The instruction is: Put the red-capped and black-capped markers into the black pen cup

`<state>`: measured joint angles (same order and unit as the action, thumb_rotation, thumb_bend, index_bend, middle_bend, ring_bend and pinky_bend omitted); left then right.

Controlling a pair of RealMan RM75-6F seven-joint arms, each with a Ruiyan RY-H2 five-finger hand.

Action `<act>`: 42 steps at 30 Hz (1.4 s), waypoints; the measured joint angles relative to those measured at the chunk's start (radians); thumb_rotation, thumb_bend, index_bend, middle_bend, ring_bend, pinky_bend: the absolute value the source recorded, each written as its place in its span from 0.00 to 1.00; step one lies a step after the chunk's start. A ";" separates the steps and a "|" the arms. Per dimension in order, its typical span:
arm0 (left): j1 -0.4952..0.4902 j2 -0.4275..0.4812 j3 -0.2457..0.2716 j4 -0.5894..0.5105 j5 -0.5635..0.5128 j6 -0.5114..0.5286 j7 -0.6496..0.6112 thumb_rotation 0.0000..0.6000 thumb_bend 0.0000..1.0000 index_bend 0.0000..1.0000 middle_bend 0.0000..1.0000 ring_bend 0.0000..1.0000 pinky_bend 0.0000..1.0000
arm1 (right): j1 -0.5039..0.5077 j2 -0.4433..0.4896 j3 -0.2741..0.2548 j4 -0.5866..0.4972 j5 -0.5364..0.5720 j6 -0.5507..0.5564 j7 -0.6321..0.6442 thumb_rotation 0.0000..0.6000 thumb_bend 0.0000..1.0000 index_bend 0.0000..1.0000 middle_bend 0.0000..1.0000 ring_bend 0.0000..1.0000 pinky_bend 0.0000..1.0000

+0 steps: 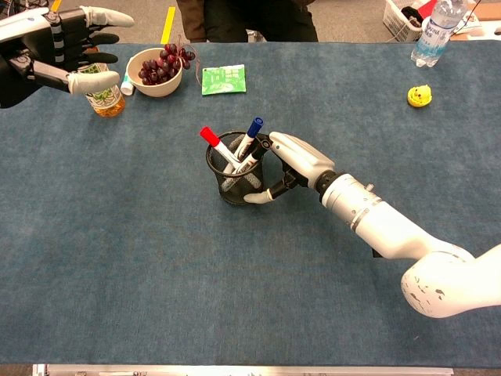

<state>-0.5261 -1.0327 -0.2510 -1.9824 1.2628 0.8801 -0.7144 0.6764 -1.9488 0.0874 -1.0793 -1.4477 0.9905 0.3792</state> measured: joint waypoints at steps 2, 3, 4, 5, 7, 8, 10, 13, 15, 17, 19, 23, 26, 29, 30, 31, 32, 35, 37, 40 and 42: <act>0.000 -0.002 0.002 0.002 0.001 0.000 -0.002 1.00 0.30 0.16 0.01 0.00 0.08 | -0.002 -0.005 -0.003 0.011 -0.006 0.002 0.008 1.00 0.23 0.48 0.34 0.21 0.14; 0.000 -0.003 0.003 0.003 0.001 0.000 -0.003 1.00 0.30 0.16 0.01 0.00 0.08 | -0.002 -0.006 -0.004 0.015 -0.008 0.002 0.011 1.00 0.21 0.47 0.33 0.20 0.13; 0.000 -0.004 0.004 0.004 0.002 0.000 -0.004 1.00 0.30 0.16 0.01 0.00 0.08 | -0.003 -0.007 -0.006 0.020 -0.011 0.002 0.014 1.00 0.19 0.45 0.32 0.20 0.12; 0.000 -0.005 0.004 0.004 0.002 0.000 -0.005 1.00 0.30 0.16 0.01 0.00 0.08 | -0.004 -0.008 -0.007 0.022 -0.014 0.002 0.016 1.00 0.17 0.45 0.32 0.20 0.12; -0.001 -0.006 0.005 0.005 0.003 0.000 -0.005 1.00 0.30 0.16 0.01 0.00 0.08 | -0.004 -0.009 -0.009 0.025 -0.017 0.003 0.019 1.00 0.10 0.42 0.30 0.18 0.10; -0.001 -0.007 0.005 0.006 0.003 0.000 -0.006 1.00 0.30 0.16 0.01 0.00 0.08 | -0.005 -0.009 -0.010 0.027 -0.018 0.004 0.020 1.00 0.07 0.41 0.29 0.18 0.10; -0.003 -0.009 0.007 0.008 0.004 -0.001 -0.006 1.00 0.30 0.16 0.01 0.00 0.08 | -0.008 -0.009 -0.013 0.032 -0.023 0.007 0.022 1.00 0.02 0.38 0.28 0.16 0.09; -0.005 -0.012 0.008 0.008 0.005 -0.001 -0.004 1.00 0.30 0.16 0.01 0.00 0.08 | -0.012 -0.005 -0.020 0.037 -0.030 0.007 0.030 1.00 0.00 0.33 0.25 0.14 0.06; -0.006 -0.014 0.009 0.008 0.005 0.000 -0.004 1.00 0.30 0.16 0.01 0.00 0.08 | -0.014 -0.004 -0.022 0.039 -0.032 0.008 0.034 1.00 0.00 0.31 0.24 0.13 0.05; -0.006 -0.014 0.011 0.008 0.005 -0.001 -0.003 1.00 0.30 0.16 0.01 0.00 0.08 | -0.016 -0.001 -0.026 0.042 -0.037 0.009 0.039 1.00 0.00 0.27 0.23 0.12 0.04; -0.007 -0.015 0.012 0.008 0.005 -0.001 -0.002 1.00 0.30 0.16 0.01 0.00 0.08 | -0.018 0.004 -0.029 0.043 -0.042 0.011 0.044 1.00 0.00 0.23 0.21 0.10 0.02; -0.008 -0.016 0.013 0.009 0.003 0.001 0.000 1.00 0.30 0.16 0.01 0.00 0.08 | -0.022 0.023 -0.034 0.029 -0.049 0.014 0.055 1.00 0.00 0.12 0.18 0.08 0.00; -0.009 -0.017 0.013 0.008 0.003 0.003 0.002 1.00 0.30 0.16 0.01 0.00 0.08 | -0.024 0.047 -0.041 0.010 -0.056 0.013 0.054 1.00 0.00 0.04 0.15 0.05 0.00; -0.009 -0.017 0.015 0.009 0.005 0.004 0.007 1.00 0.30 0.16 0.01 0.00 0.08 | -0.026 0.077 -0.050 -0.019 -0.059 0.004 0.049 1.00 0.00 0.00 0.11 0.01 0.00; -0.010 -0.017 0.016 0.009 0.006 0.004 0.009 1.00 0.30 0.16 0.01 0.00 0.08 | -0.027 0.087 -0.053 -0.029 -0.060 0.000 0.047 1.00 0.00 0.00 0.10 0.01 0.00; -0.010 -0.016 0.016 0.010 0.006 0.004 0.012 1.00 0.30 0.16 0.01 0.00 0.08 | -0.027 0.101 -0.057 -0.041 -0.061 -0.005 0.044 1.00 0.00 0.00 0.08 0.00 0.00; -0.011 -0.017 0.016 0.011 0.006 0.004 0.013 1.00 0.30 0.16 0.01 0.00 0.08 | -0.027 0.111 -0.059 -0.052 -0.062 -0.009 0.041 1.00 0.00 0.00 0.07 0.00 0.00; -0.013 -0.018 0.017 0.014 0.005 0.005 0.018 1.00 0.30 0.16 0.01 0.00 0.08 | -0.027 0.150 -0.069 -0.090 -0.064 -0.023 0.031 1.00 0.00 0.00 0.04 0.00 0.00; -0.014 -0.018 0.017 0.014 0.006 0.005 0.020 1.00 0.30 0.16 0.01 0.00 0.08 | -0.027 0.180 -0.074 -0.121 -0.066 -0.030 0.023 1.00 0.00 0.00 0.02 0.00 0.00; -0.015 -0.018 0.019 0.018 0.010 0.005 0.027 1.00 0.30 0.16 0.01 0.00 0.08 | -0.030 0.226 -0.080 -0.171 -0.069 -0.030 0.012 1.00 0.00 0.00 0.02 0.00 0.00; -0.015 -0.018 0.021 0.021 0.013 0.007 0.035 1.00 0.30 0.16 0.01 0.00 0.08 | -0.033 0.259 -0.083 -0.203 -0.071 -0.026 0.004 1.00 0.00 0.00 0.02 0.00 0.00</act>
<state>-0.5415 -1.0502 -0.2298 -1.9616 1.2754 0.8870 -0.6798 0.6432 -1.6897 0.0040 -1.2823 -1.5191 0.9644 0.3834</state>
